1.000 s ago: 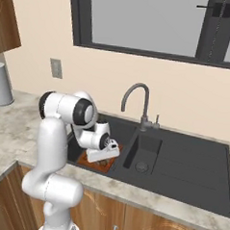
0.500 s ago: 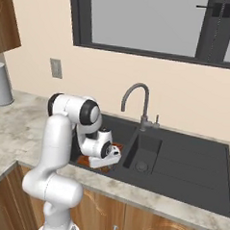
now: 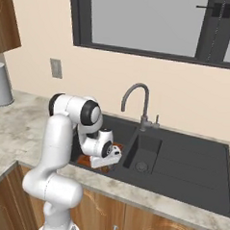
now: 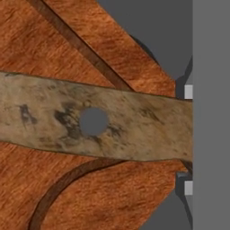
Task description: Move the cutting board and knife to the sink. Then move spray from the cabinet to the counter.
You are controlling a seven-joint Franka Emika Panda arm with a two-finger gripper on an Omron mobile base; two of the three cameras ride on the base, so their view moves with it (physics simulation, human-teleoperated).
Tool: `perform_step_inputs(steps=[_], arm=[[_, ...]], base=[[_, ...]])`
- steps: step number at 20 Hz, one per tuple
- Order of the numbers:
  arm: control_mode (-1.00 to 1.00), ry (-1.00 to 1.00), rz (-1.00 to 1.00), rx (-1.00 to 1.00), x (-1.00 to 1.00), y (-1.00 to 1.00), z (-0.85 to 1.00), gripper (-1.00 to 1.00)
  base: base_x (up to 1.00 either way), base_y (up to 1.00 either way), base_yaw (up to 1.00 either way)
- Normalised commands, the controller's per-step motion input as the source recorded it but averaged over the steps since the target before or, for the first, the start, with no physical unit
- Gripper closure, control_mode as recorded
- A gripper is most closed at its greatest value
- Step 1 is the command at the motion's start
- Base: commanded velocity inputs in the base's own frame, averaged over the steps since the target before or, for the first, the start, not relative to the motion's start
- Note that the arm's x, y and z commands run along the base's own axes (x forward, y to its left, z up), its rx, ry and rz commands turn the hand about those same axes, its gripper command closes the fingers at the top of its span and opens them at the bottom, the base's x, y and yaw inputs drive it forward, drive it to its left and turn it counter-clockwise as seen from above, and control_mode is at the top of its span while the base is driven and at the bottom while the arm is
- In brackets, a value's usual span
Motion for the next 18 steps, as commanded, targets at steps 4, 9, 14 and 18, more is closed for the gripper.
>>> perform_step_inputs(steps=[4, 9, 14, 18], arm=[[-1.0, 0.01, -0.04, 0.0, 0.0, 0.0, 0.1, -1.0], [-1.0, 0.06, -0.12, 0.0, -0.08, 0.0, 0.33, -1.0], [-1.0, 0.01, -0.17, 0.0, -0.1, 0.0, 0.45, -1.0], [-1.0, 0.0, -0.12, 0.0, -0.09, 0.0, 0.48, -1.0]], base=[[0.0, 0.0, 0.0], [0.0, 0.0, 0.0], [0.0, 0.0, 0.0], [0.0, 0.0, 0.0]])
